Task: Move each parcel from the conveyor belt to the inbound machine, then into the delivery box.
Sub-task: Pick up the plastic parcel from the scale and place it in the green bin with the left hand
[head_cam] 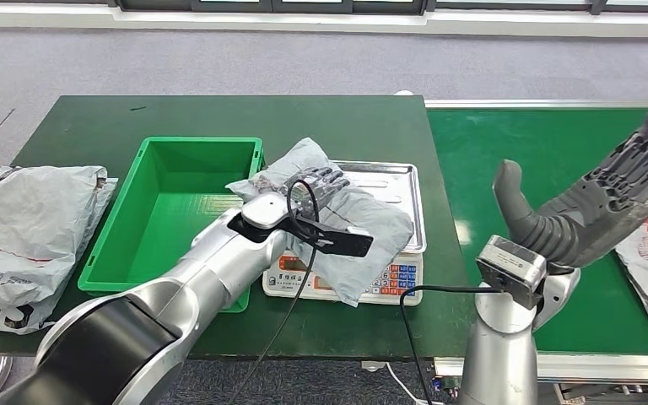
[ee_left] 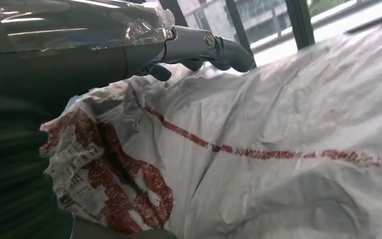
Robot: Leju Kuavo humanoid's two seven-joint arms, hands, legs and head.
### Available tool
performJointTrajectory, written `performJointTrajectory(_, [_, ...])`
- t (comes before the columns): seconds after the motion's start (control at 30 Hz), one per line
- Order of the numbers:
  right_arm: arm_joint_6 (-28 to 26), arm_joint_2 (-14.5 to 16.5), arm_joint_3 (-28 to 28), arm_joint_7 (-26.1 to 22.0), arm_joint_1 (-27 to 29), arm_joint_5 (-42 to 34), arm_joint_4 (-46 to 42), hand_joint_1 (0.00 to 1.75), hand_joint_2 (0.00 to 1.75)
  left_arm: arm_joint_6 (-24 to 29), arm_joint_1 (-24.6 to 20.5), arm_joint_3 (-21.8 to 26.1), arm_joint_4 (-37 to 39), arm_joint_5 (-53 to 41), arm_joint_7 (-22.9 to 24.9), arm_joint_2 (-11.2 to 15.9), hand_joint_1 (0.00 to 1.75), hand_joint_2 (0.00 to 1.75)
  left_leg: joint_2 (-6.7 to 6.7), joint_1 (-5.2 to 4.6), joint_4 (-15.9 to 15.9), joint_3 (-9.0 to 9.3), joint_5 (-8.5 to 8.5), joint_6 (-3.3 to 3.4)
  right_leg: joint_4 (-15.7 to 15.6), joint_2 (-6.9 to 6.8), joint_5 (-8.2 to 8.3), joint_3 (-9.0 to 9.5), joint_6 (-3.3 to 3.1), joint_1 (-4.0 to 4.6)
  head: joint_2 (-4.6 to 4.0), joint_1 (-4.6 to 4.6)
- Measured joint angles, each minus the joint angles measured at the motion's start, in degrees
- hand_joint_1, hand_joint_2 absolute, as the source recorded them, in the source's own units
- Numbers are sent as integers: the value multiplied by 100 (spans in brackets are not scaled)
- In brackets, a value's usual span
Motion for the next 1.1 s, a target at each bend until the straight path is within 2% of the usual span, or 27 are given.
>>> performJointTrajectory(0.13, [0,-1,0,-1,0,7,1,0,175,-509,-95,-5,68,40,-92,17,0,175,-1,0,0,1,0,0,0,0,0,1,0,0,0,0])
performJointTrajectory(0.33, [0,-2,0,0,0,8,1,0,175,-667,-143,-5,112,46,-130,32,0,175,-1,0,0,1,0,0,0,0,0,2,0,0,0,0])
performJointTrajectory(0.43, [0,-3,-5,0,2,9,1,0,175,-1014,-187,-9,126,41,-138,37,2,175,-1,0,0,2,0,0,0,0,0,2,0,0,0,0])
performJointTrajectory(0.57, [0,-8,-71,0,29,39,-2,0,175,-1567,-277,-38,137,31,-163,37,175,175,1,0,0,5,0,0,0,0,0,4,0,0,0,-1])
performJointTrajectory(0.87, [0,-25,-201,62,90,143,-4,0,175,-1704,-359,-54,141,71,-332,54,175,175,1,0,0,10,0,0,0,0,0,9,0,0,0,0])
performJointTrajectory(1.1, [0,-35,-304,5,133,130,-8,0,175,-1441,-420,-60,144,-18,-268,104,175,175,2,0,0,11,1,-1,1,0,0,9,0,0,0,0])
